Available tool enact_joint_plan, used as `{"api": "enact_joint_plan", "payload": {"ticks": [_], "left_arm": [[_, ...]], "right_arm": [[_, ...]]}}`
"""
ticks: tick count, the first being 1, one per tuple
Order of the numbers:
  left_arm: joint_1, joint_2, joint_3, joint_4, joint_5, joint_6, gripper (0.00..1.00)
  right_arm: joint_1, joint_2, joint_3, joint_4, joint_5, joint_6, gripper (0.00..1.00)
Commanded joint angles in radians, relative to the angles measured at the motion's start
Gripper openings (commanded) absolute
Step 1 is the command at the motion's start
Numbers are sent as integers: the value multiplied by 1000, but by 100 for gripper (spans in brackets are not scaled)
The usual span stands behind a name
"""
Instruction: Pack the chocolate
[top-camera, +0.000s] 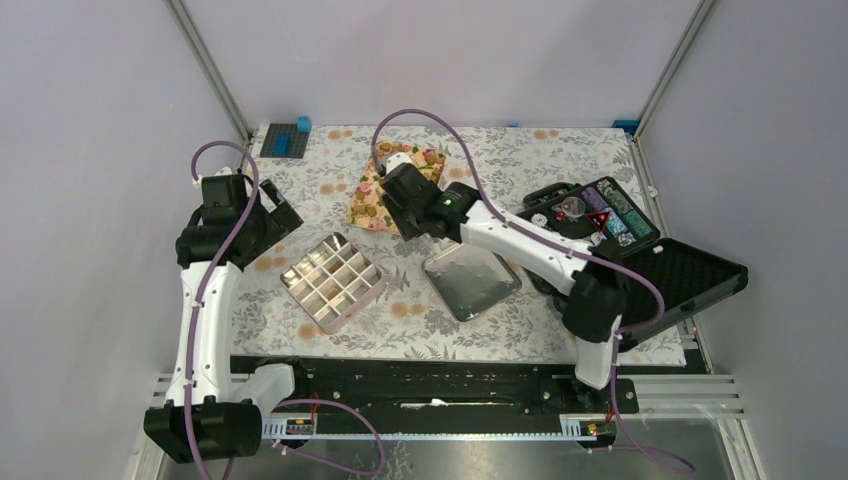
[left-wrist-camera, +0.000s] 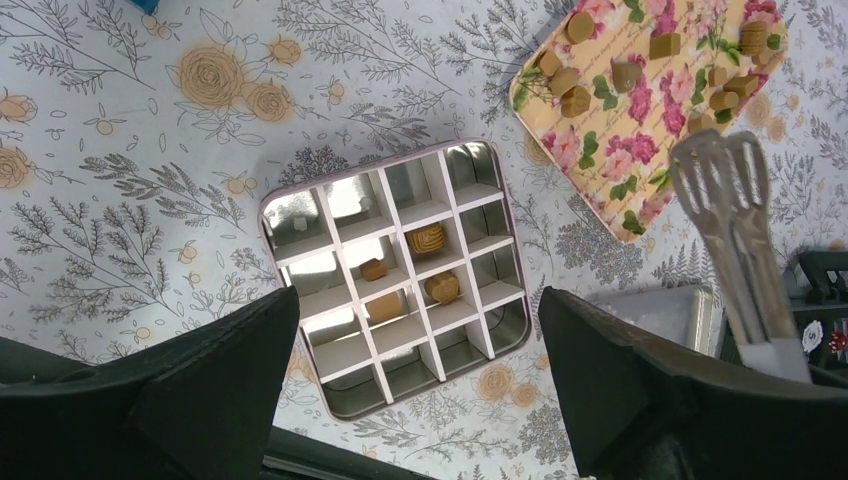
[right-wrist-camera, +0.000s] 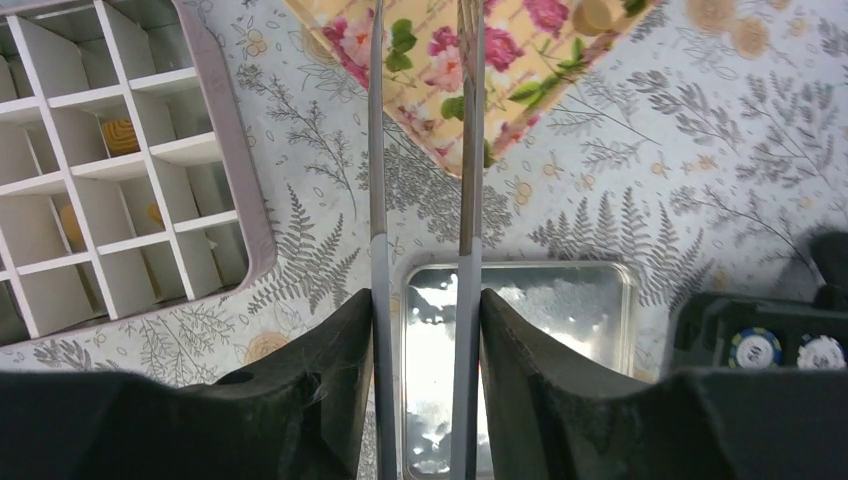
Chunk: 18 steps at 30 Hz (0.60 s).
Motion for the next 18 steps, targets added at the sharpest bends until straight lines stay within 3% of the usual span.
{"api": "enact_joint_plan", "payload": {"ticks": [1,18], "left_arm": [[6,-4,2,45,1,10,99],[8,9,-9,49,2,13,99]], "right_arm": [[7,99,94,38,-36,-26,48],[-11,324,246,24,-66,-14,52]]}}
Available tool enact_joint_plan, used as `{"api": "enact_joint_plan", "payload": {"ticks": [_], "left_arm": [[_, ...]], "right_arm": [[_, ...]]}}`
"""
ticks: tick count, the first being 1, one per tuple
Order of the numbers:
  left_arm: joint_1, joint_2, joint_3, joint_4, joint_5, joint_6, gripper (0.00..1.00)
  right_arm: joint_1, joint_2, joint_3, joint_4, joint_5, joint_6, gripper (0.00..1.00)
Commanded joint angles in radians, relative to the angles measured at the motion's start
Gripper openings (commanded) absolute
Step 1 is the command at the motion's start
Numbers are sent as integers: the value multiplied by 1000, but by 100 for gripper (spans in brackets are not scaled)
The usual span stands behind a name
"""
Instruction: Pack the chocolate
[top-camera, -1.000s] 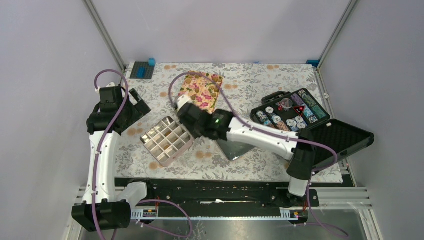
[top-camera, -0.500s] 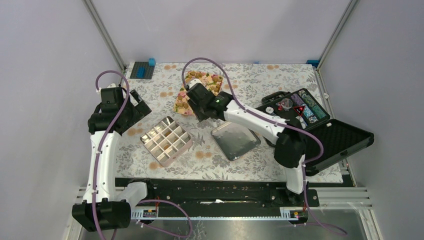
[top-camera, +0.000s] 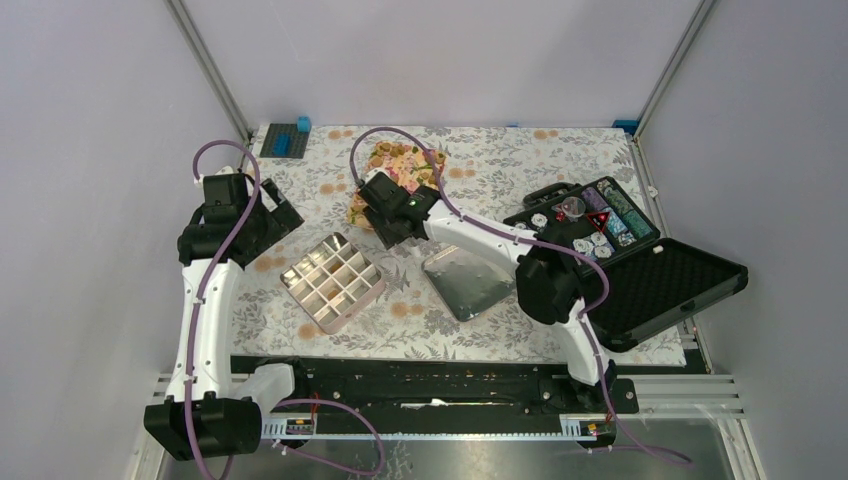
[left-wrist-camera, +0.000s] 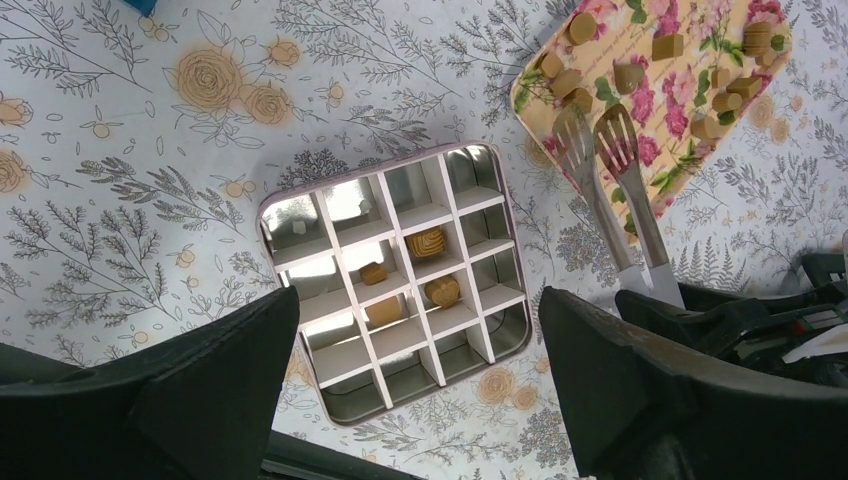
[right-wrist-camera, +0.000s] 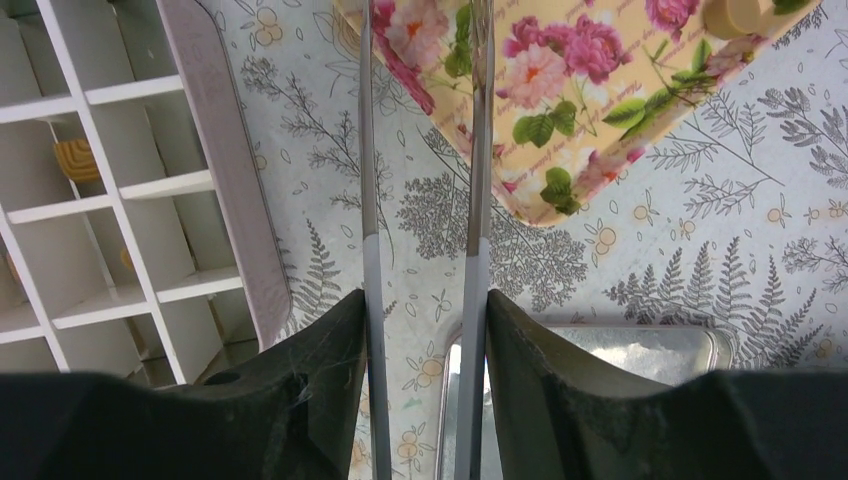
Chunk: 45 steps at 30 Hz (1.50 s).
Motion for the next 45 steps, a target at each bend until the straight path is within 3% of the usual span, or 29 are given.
{"api": "enact_joint_plan", "payload": {"ticks": [1,10,15,26,32,45], "left_arm": [[8,-4,-3,36,3,13,99],[8,-6,-2,36,1,19,99],[7,-8,3,37,3,22,99],[8,-8,1,36,11,21,99],[8,-14,-4,37,11,22,99],[8,-20,-6,36,14,20,99]], "right_arm": [[-12,32,80,24,7,-4,52],[-14,111,186,-20,19,-14,49],[-15,80,164,-18,21,-14,38],[-14,24,78,-7,43,-6,44],[-14,7,62,2,53,-7,37],[-14,-194,-43,11,38,-8,26]]}}
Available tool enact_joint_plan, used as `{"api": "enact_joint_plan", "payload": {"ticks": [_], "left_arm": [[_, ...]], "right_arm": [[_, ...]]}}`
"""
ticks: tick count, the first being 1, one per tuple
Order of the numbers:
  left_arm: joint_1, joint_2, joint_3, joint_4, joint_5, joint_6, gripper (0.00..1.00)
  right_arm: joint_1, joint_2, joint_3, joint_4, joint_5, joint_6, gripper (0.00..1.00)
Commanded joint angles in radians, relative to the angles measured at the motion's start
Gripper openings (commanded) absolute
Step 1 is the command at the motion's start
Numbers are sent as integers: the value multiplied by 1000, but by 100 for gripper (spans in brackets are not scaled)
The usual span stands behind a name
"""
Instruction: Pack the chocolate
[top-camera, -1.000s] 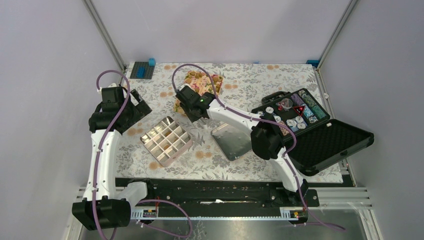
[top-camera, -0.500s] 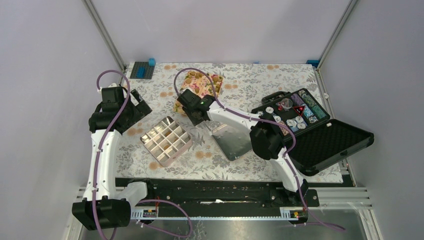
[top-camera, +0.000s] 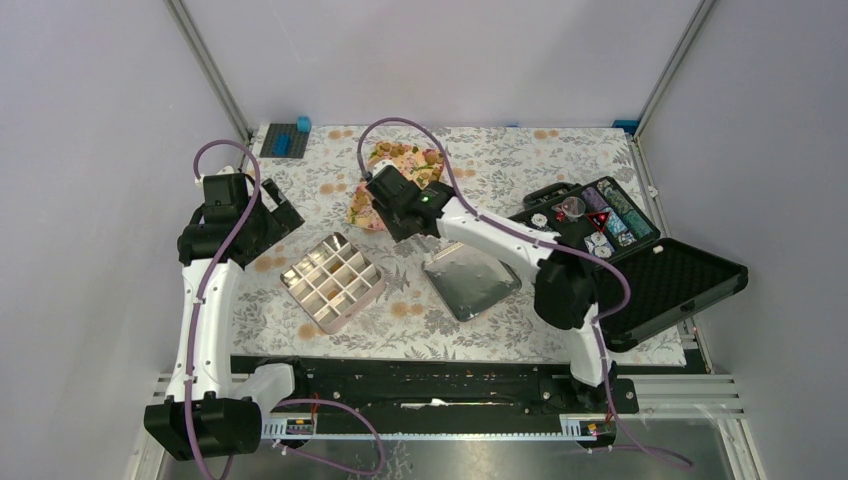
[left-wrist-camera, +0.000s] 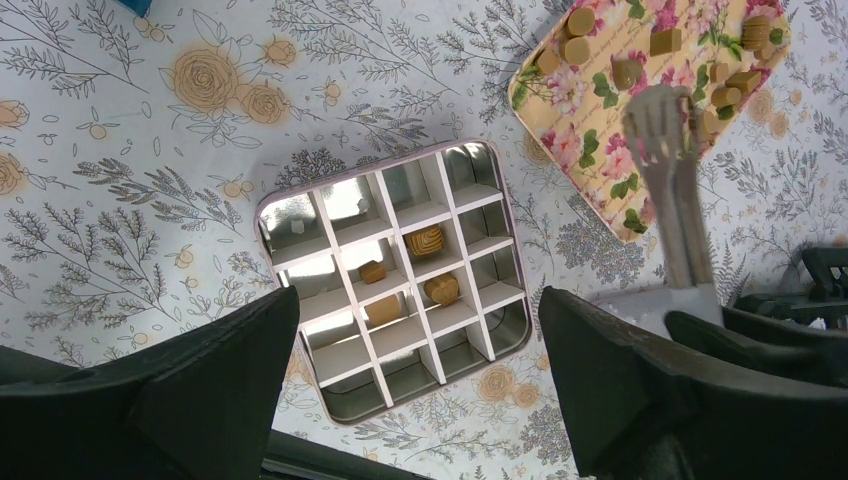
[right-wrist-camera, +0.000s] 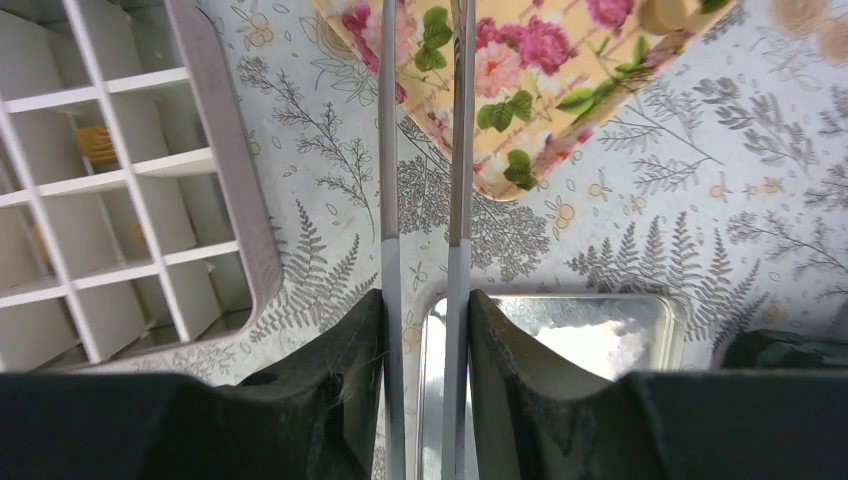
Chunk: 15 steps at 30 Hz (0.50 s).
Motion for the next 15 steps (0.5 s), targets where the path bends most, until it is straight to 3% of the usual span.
{"api": "enact_joint_plan", "payload": {"ticks": [1,6,15], "left_arm": [[8,-21,-6,36,6,11,99],[7,-23,-10,35,6,7,99],[8,-31,-9,36,6,5,99]], "right_arm": [[-8,-149,-33,33,9,-3,26],[26,-193,-56,23,-41,12,26],[127,-125,-4,7,-44,-4,26]]}}
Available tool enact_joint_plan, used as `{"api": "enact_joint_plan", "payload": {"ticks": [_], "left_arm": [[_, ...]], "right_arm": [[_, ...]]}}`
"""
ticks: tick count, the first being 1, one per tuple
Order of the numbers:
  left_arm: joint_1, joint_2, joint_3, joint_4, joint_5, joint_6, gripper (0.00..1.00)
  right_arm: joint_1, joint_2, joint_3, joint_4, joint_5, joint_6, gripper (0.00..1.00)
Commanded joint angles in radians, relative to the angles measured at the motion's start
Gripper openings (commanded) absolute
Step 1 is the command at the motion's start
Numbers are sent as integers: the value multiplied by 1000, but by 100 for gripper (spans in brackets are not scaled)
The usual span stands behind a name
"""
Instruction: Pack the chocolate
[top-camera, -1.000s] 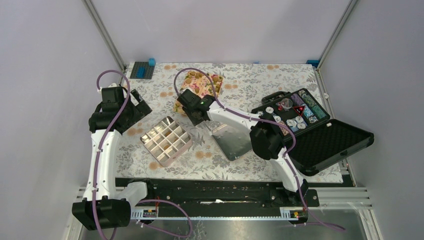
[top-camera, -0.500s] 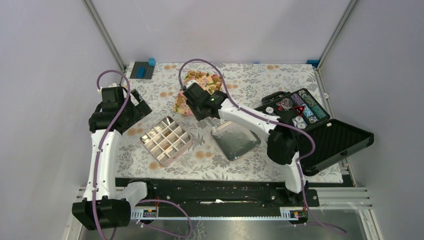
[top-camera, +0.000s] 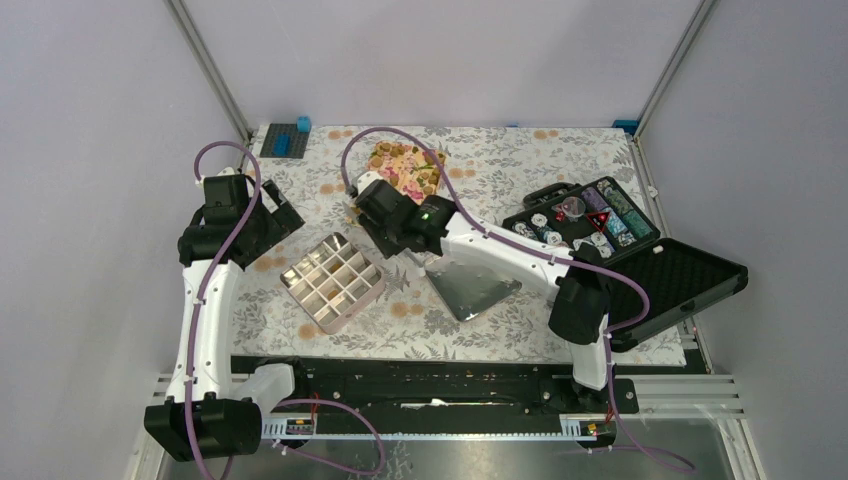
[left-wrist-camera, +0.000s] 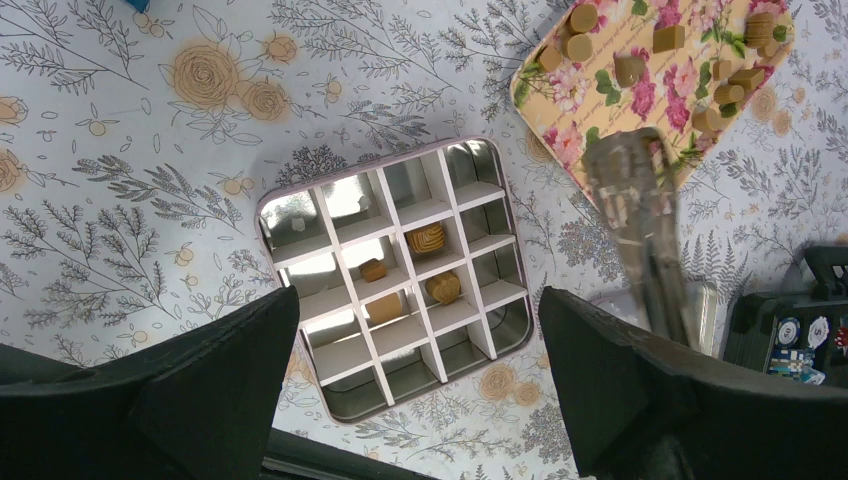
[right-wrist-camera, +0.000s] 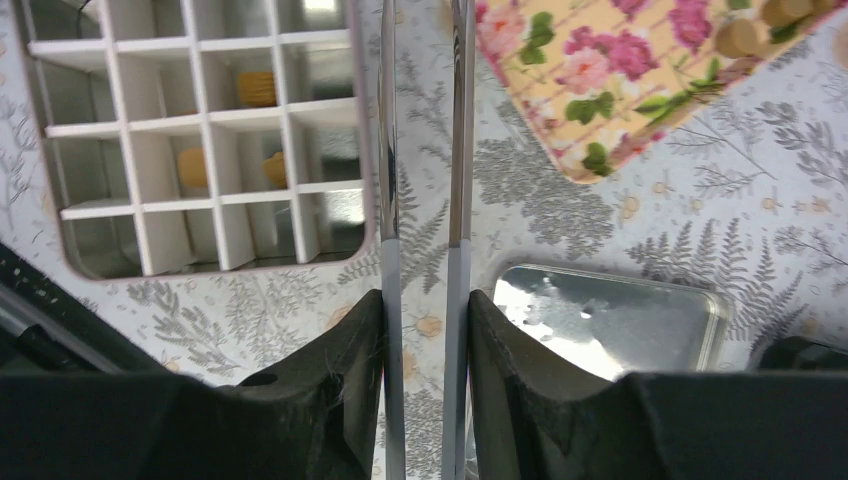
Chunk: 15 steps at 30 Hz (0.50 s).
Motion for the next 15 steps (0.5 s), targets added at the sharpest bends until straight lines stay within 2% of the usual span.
{"api": "enact_joint_plan", "payload": {"ticks": [1,15], "left_arm": [[6,-31,-1,36,5,6,99],[7,-36,-2,32,5,9,99]], "right_arm": [[43,27,56,6,-17,-8,26],[77,113,106,3,-48,-5,27]]}}
